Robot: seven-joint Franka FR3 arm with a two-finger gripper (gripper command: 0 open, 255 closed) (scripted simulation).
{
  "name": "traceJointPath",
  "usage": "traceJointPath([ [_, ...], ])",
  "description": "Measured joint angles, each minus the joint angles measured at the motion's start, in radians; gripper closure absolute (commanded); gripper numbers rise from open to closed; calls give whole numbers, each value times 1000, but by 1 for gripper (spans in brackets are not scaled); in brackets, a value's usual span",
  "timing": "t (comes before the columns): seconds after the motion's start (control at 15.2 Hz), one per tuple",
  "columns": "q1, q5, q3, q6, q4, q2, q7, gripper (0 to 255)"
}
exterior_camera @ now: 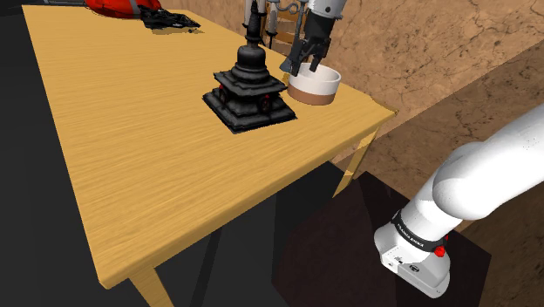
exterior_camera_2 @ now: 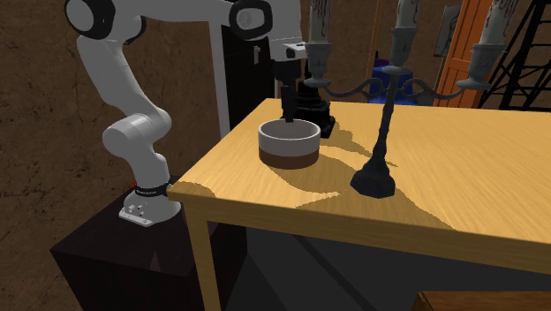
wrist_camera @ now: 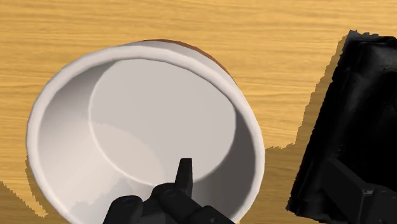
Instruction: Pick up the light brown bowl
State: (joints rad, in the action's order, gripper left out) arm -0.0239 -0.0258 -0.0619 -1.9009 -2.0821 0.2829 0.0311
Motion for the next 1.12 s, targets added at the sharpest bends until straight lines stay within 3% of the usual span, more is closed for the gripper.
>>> traceJointPath([
  [0.33, -1, 0, -2, -67, -57, -10, 1, 0],
  [0.4, -1, 0, -2, -72, -63, -10, 2, 255],
  [1.12, -1, -1, -2, -72, -63, -7, 1, 255],
])
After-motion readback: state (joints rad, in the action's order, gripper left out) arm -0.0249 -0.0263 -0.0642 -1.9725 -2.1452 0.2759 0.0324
